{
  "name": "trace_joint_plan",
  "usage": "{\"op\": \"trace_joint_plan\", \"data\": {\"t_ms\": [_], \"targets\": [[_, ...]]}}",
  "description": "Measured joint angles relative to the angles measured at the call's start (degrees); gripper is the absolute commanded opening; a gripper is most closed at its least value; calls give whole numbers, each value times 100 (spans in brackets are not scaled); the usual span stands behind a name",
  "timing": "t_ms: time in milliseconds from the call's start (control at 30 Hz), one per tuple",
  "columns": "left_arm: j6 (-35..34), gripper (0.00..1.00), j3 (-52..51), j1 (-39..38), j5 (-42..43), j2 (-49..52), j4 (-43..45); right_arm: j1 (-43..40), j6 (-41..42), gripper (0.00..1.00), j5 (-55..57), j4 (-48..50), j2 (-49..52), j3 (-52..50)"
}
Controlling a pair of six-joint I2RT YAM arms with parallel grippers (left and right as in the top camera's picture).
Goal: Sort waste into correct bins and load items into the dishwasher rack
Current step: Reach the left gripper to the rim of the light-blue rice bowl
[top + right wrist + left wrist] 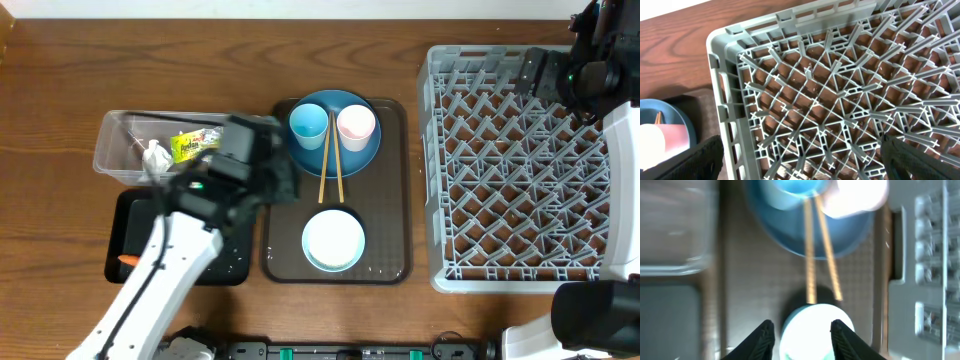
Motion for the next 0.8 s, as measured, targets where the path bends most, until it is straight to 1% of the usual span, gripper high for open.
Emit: {"op": "trace_joint_plan", "data": {"t_ms": [200, 333, 467, 667, 800], "targets": [[20, 36, 2, -855, -83, 546, 345, 0, 0, 99, 0, 0, 0, 0], [24, 36, 9, -1268, -103, 968, 448, 0, 0, 99, 0, 0, 0, 0], [168, 36, 227, -1469, -105, 1331, 208, 0, 0, 99, 0, 0, 0, 0], [531, 36, 1051, -1652, -144, 1733, -330, 0, 0, 99, 0, 0, 0, 0], [675, 36, 1239, -1757, -168, 1961, -555, 0, 0, 99, 0, 0, 0, 0]]}}
